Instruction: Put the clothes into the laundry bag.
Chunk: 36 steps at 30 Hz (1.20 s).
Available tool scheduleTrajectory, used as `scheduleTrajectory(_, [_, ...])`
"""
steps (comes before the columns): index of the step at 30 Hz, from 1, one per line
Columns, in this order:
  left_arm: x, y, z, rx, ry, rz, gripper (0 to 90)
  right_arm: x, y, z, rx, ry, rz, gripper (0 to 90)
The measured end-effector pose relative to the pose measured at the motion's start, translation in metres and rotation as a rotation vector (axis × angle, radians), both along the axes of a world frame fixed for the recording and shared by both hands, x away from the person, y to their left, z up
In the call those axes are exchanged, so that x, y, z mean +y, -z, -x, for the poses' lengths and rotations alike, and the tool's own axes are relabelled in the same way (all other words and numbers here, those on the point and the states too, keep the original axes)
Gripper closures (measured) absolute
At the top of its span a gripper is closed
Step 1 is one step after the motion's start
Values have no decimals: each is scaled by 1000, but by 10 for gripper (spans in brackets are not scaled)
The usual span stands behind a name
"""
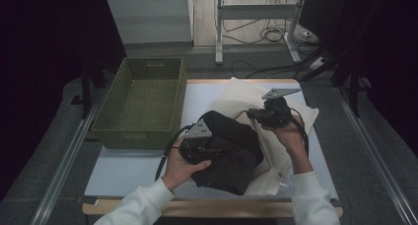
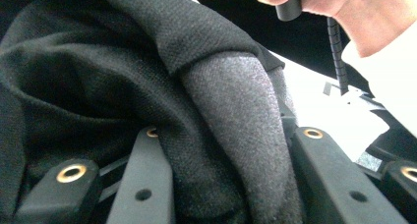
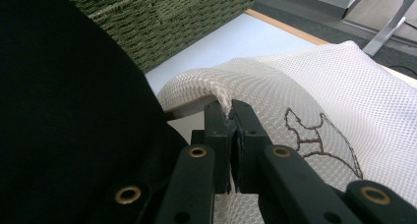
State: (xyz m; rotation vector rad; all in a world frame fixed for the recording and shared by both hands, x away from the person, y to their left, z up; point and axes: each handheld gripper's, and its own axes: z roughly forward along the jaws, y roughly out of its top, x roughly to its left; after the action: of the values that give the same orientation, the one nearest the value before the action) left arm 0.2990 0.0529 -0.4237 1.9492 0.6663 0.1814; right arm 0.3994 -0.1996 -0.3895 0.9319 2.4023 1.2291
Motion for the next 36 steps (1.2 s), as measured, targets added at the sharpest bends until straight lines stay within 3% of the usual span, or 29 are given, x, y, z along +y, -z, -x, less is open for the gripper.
scheduleTrajectory(29, [-57, 25, -14, 18, 53, -104, 658, 4, -2, 2, -8, 1, -4, 865])
scheduleTrajectory(36, [-69, 34, -16, 30, 65, -133, 654, 5, -3, 3, -5, -13, -24, 865])
